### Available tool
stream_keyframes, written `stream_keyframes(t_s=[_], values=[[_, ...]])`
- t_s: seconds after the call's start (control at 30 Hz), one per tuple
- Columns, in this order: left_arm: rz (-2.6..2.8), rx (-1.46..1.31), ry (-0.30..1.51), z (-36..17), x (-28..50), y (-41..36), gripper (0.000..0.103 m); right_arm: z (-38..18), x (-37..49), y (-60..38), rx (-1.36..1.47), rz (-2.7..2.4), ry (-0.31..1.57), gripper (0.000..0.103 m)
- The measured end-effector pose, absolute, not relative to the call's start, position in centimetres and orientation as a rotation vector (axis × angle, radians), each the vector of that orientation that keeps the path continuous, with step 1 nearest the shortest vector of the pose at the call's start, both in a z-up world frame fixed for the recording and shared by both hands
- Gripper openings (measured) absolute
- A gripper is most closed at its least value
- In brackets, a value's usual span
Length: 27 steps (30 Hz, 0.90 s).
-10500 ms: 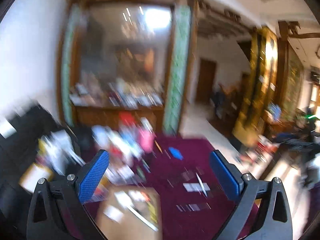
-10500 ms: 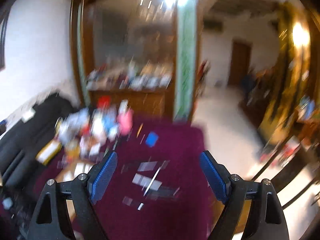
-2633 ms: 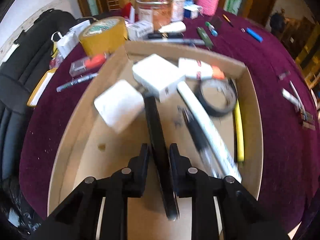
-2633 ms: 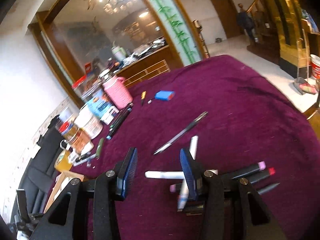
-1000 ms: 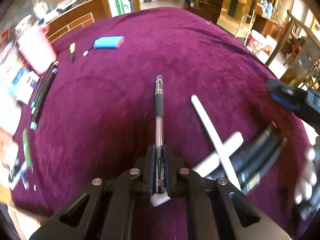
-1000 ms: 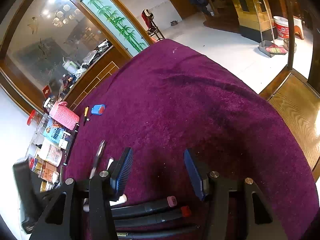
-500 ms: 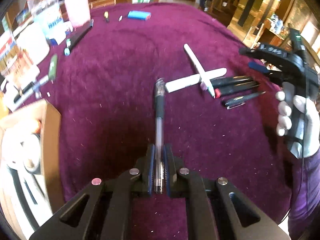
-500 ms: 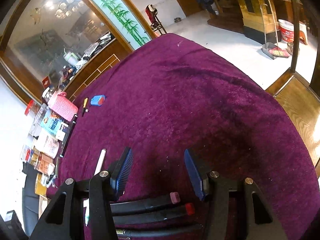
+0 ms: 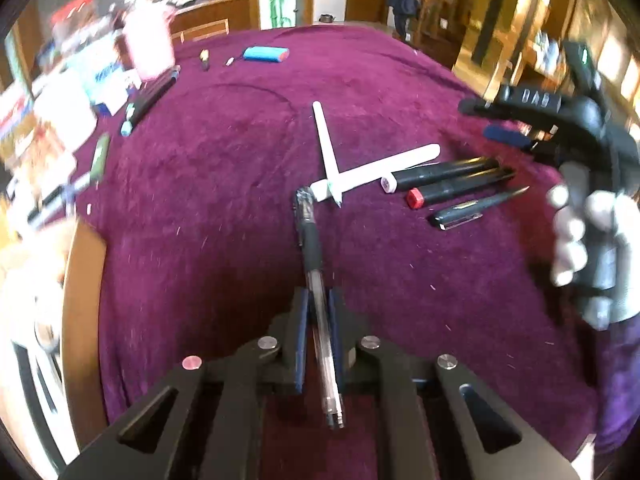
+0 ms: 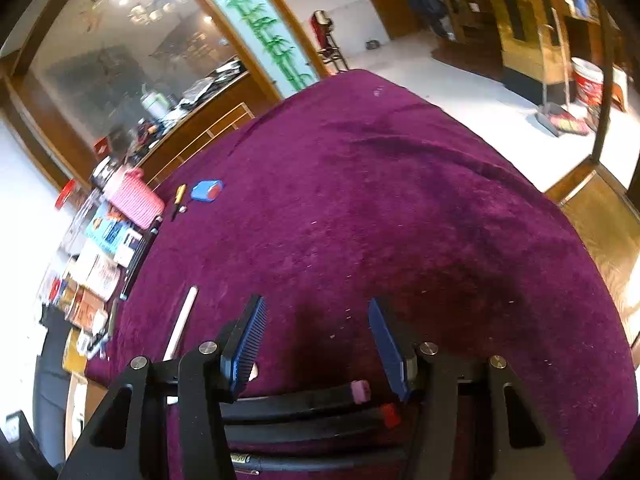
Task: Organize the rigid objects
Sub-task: 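Carry the pen toward the tray with the left tool while the right tool grasps a white pen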
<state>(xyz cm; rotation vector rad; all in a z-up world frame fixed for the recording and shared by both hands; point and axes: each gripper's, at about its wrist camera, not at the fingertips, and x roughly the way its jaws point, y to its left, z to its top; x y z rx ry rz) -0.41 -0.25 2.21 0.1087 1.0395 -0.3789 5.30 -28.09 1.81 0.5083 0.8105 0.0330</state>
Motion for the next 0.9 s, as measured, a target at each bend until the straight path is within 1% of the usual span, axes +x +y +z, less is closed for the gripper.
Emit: stream_keyframes(t_s=[0.2, 0.33, 0.43, 0.53, 0.67, 0.7, 0.73, 0.77, 0.83, 0.9], values=[[-0.428, -0.064, 0.993, 5.1, -4.6, 4.9, 0.008, 2.0, 4.9, -24.6, 0.398, 0.137, 0.819, 0.057], [-0.463, -0.13, 0.944, 6.8, -6.9, 8.1, 0.008, 3.9, 4.7, -21.3, 0.365, 0.174, 0.814, 0.057], [-0.489, -0.181, 0.902, 7.6, -8.0, 10.3, 0.008, 4.2, 5.8, -18.2, 0.369, 0.248, 0.883, 0.057], [-0.504, -0.232, 0.862, 8.3, -8.8, 12.3, 0.008, 3.4, 8.2, -14.8, 0.367, 0.284, 0.998, 0.057], [-0.505, -0.286, 0.823, 8.9, -9.5, 14.9, 0.008, 1.5, 10.6, -10.6, 0.247, 0.224, 1.09, 0.056], [-0.502, -0.296, 0.812, 9.0, -9.7, 15.7, 0.008, 1.0, 11.0, -9.9, 0.213, 0.203, 1.108, 0.054], [-0.501, -0.305, 0.805, 9.1, -9.9, 16.2, 0.008, 0.9, 10.9, -9.3, 0.166, 0.178, 1.084, 0.045], [-0.501, -0.315, 0.799, 9.1, -10.1, 16.8, 0.008, 0.9, 11.1, -9.0, 0.134, 0.164, 1.078, 0.018], [-0.488, -0.323, 0.786, 9.5, -10.8, 17.9, 0.008, 0.7, 11.1, -8.6, 0.089, 0.12, 1.08, 0.008], [-0.476, -0.325, 0.763, 9.9, -11.5, 19.0, 0.008, 0.9, 10.7, -9.5, 0.148, 0.132, 1.079, 0.008]])
